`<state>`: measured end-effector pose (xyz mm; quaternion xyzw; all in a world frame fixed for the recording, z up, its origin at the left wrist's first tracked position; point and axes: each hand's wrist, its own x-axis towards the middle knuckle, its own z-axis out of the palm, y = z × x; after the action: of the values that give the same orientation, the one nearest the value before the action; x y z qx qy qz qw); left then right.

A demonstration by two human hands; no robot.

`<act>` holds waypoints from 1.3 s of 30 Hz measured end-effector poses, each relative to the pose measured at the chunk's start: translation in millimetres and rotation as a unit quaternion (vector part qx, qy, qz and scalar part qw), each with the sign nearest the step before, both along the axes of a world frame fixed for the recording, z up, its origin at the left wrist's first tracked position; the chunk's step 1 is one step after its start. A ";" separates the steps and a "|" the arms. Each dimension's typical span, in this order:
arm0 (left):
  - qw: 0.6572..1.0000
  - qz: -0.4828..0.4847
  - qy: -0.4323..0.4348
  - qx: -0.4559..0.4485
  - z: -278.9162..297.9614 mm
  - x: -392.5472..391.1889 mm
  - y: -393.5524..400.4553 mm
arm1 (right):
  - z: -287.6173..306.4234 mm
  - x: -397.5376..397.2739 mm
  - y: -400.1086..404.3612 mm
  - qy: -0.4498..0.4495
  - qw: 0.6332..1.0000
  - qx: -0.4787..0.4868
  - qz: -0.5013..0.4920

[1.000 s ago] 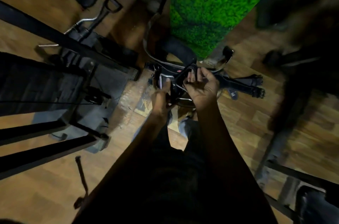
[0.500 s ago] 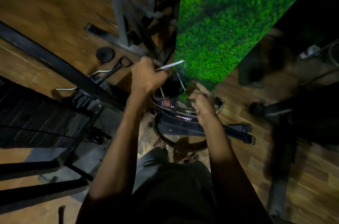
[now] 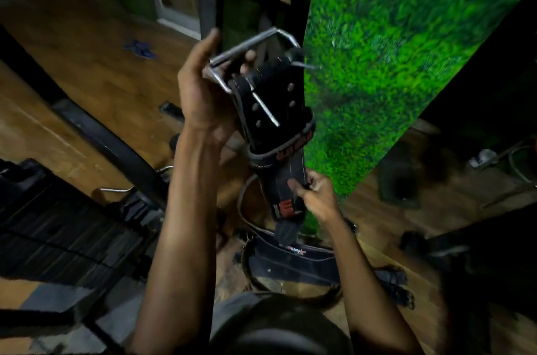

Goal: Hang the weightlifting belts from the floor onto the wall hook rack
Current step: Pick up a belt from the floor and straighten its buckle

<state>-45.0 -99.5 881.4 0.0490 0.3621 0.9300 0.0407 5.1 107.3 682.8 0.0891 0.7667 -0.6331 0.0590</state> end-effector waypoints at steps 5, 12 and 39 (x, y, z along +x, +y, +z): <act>0.991 -0.004 -0.136 0.016 -95.8 3.1 1.2 | 45.8 -17.9 8.1 0.035 0.997 -0.065 0.000; 0.992 -0.040 -0.095 0.066 -94.7 7.1 46.4 | 90.1 -45.0 -2.8 0.042 0.994 -0.086 0.049; 0.985 -0.097 -0.143 0.018 -111.0 7.9 80.8 | 71.2 -18.6 49.4 -0.002 0.992 -0.118 0.047</act>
<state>-37.1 -18.6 770.4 -0.0487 0.3289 0.9255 0.1812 -13.5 156.7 753.9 0.0468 0.6900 -0.7153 0.1002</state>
